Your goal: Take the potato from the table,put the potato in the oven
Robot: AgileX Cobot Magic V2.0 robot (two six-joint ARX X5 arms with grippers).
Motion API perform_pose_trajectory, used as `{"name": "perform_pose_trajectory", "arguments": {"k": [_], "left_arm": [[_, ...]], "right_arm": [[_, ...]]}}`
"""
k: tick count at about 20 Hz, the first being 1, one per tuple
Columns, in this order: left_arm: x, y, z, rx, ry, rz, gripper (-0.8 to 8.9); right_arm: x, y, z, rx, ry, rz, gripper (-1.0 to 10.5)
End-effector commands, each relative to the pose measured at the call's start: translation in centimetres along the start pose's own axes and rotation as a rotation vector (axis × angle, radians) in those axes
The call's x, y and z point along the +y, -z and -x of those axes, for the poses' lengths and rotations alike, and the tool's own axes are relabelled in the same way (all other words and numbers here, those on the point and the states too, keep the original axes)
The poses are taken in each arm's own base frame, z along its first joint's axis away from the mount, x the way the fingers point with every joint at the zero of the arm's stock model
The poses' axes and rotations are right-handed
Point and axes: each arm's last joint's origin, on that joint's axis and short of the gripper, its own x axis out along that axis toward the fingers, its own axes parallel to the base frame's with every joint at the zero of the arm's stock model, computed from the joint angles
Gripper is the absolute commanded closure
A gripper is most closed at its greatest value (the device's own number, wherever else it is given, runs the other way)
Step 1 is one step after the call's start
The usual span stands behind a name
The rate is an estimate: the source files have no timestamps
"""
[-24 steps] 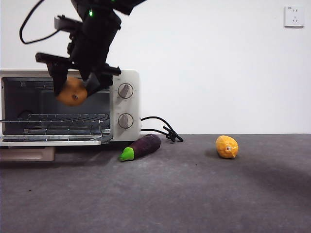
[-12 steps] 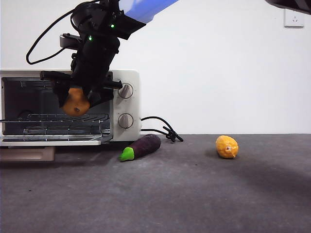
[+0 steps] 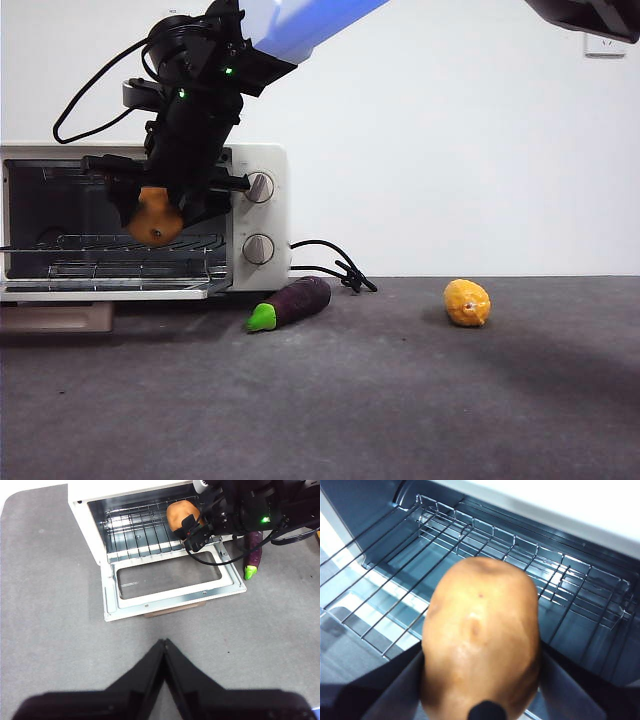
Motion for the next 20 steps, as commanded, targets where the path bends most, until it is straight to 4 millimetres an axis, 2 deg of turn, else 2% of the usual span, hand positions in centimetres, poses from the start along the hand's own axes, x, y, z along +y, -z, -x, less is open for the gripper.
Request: {"name": "perform_pose_trajectory", "arguments": {"k": [1, 2, 4, 14, 20], "left_arm": [[0.0, 0.0, 0.0, -0.009, 0.003, 0.004, 8.18], [0.0, 0.0, 0.0, -0.009, 0.003, 0.004, 8.18], [0.0, 0.0, 0.0, -0.009, 0.003, 0.004, 8.18], [0.0, 0.0, 0.0, -0.009, 0.003, 0.004, 8.18], [0.0, 0.1, 0.0, 0.004, 0.004, 0.004, 8.18]], "right_arm": [[0.2, 1.1, -1.0, 0.02, 0.0, -0.021, 5.1], [0.2, 1.1, -1.0, 0.018, 0.0, -0.03, 4.4], [0.2, 1.0, -1.0, 0.016, 0.006, -0.044, 4.1], [0.9, 1.7, -0.8, 0.08, 0.056, -0.113, 4.1], [2.3, 1.4, 0.9, 0.144, 0.081, -0.085, 4.1]]}}
